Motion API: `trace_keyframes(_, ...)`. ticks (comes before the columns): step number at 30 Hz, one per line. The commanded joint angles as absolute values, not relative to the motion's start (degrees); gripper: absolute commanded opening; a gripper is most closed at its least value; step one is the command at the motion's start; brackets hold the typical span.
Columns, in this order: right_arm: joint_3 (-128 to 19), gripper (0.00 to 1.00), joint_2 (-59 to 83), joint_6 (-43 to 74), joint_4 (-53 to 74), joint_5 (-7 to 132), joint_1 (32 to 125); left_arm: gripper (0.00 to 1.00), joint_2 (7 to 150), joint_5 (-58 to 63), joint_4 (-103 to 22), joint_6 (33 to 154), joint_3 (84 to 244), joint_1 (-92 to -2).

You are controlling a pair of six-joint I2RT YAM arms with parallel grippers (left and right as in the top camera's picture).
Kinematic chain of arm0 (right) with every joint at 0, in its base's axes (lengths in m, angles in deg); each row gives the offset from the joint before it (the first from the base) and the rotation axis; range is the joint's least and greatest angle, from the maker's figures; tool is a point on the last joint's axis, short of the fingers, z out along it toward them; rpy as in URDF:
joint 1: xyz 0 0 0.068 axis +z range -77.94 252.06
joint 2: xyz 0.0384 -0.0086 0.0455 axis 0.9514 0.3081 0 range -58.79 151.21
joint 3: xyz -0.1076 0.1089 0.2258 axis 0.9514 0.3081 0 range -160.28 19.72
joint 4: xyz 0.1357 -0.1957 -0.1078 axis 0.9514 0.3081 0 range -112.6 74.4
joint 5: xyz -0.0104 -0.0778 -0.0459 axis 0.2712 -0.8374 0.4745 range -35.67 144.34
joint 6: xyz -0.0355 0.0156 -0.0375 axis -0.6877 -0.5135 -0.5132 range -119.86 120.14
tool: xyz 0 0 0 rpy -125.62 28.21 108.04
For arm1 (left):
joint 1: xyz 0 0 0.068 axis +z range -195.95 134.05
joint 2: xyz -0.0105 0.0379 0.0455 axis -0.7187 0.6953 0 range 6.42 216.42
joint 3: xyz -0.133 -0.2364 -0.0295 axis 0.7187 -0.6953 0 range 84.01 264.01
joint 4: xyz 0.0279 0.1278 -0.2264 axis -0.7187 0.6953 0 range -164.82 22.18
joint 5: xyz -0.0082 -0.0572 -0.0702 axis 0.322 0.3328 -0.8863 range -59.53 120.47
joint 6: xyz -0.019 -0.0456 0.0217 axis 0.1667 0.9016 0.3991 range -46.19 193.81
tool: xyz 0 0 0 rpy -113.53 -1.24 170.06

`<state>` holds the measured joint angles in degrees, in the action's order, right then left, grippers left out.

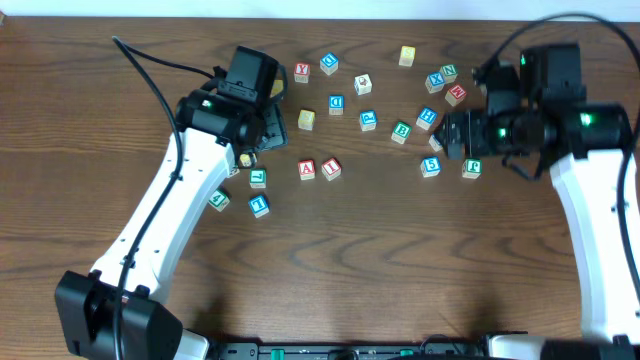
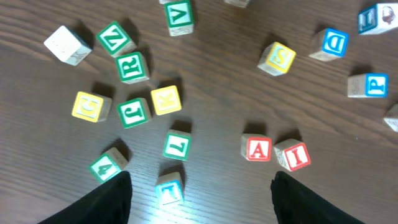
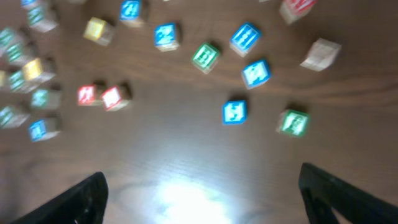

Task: Spell out AI2
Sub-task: 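Place the red I block right of the A and open the left gripper, then move the right gripper over the blue 2 block and lower it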

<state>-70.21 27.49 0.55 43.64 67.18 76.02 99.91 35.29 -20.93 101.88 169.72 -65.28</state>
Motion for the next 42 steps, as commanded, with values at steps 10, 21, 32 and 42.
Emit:
trace_keyframes(10,-76.7,0.90,45.0,-1.8,37.0,53.0,75.8,0.81,99.0,26.7,-20.6,94.6,169.3,-55.0)
trace_keyframes(21,-76.7,0.68,55.1,-4.8,30.1,53.5,75.8,0.80,99.0,26.0,-20.7,94.6,169.3,-54.4)
trace_keyframes(32,-76.7,0.67,63.8,-11.7,32.3,55.5,75.8,0.84,99.0,25.9,-20.6,94.6,169.3,-54.4)
trace_keyframes(42,-76.7,0.47,66.0,-11.9,29.8,58.7,75.9,0.84,99.0,25.9,-20.6,94.6,169.3,-54.4)
